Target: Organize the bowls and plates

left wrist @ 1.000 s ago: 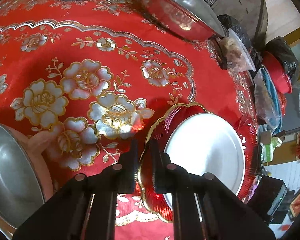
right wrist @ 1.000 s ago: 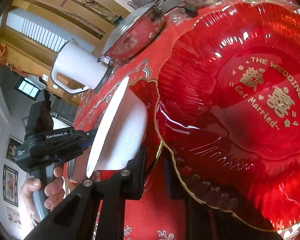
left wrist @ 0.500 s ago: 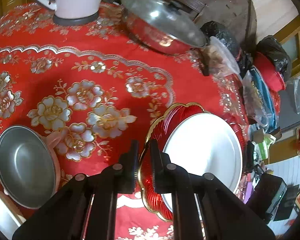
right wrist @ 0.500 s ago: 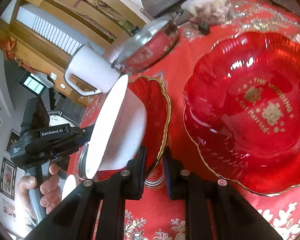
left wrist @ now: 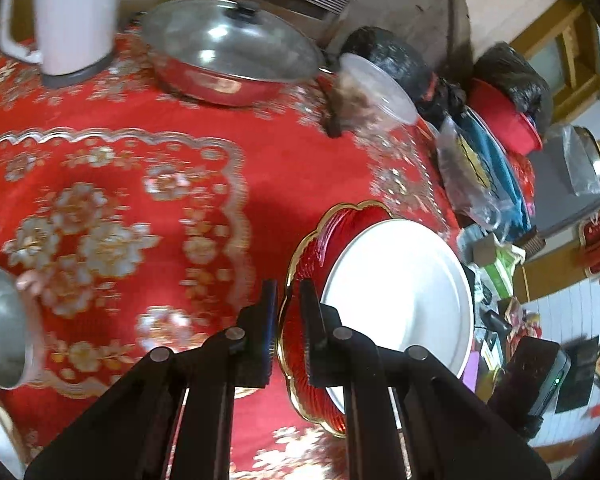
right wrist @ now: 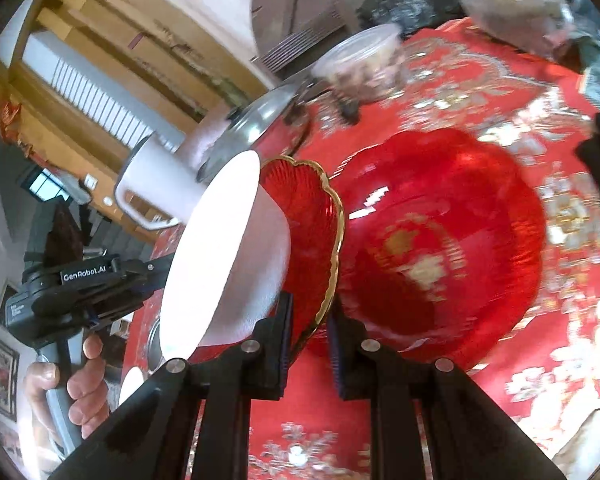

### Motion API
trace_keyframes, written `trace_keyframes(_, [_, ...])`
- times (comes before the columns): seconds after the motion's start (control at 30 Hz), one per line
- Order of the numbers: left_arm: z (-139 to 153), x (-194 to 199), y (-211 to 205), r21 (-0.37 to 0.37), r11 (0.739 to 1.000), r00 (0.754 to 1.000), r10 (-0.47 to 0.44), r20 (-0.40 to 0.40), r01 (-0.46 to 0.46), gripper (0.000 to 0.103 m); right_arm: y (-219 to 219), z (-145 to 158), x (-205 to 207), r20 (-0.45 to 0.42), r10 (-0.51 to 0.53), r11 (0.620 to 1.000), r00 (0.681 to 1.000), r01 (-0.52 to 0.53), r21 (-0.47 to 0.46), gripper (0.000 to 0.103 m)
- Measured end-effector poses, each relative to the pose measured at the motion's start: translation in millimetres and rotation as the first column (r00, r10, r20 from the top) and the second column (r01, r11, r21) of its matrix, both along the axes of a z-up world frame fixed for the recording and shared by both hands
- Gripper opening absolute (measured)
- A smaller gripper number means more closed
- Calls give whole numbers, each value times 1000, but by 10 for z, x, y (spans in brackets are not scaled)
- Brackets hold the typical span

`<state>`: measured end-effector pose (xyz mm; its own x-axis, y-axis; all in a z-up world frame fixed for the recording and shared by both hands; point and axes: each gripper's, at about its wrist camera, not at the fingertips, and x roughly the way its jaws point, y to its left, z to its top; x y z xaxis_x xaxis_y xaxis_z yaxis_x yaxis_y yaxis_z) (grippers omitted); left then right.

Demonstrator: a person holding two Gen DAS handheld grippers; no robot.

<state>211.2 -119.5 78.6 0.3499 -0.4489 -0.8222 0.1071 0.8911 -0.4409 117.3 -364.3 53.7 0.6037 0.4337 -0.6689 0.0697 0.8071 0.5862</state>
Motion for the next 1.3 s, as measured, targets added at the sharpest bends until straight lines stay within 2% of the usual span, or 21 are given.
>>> trace_keyframes(0.3, [-363,145,-650,22,997,996,-67,-53,68,9,-541,-155,45,-64,-80,996,995,77,-49,17])
trace_keyframes(0.5, [-526,181,-869,115,990,997,-72,-39,76,9,-629,-312,189,-119,-79,992,990,67,-103,19])
trace_keyframes(0.6, [-565,170,-941,163,983,997,-78,-23,80,9,-561,-274,263,-143,-66,982,988,39,-184,22])
trace_keyframes(0.73, [-541,134,-1010,228,972,997,-74,35,64,9,-430,-272,325,-177,-46,954,983,-9,-299,25])
trace_keyframes(0.8, [-538,117,-1030,247,967,995,-77,56,61,9,-367,-273,333,-184,-35,942,982,-29,-334,33])
trace_keyframes(0.93, [-504,94,-1006,257,966,993,-69,92,43,9,-287,-239,298,-182,-39,907,982,-42,-418,39])
trace_keyframes(1.07, [-465,57,-1011,277,960,989,-73,125,36,9,-301,-196,238,-185,-31,911,982,-48,-410,39])
trace_keyframes(1.2, [-400,20,-957,260,965,987,-65,146,25,9,-298,-110,140,-170,-37,892,985,-44,-450,43])
trace_keyframes(1.3, [-360,-39,-916,277,961,984,-61,166,13,9,-337,-38,58,-151,-41,899,988,-30,-437,43])
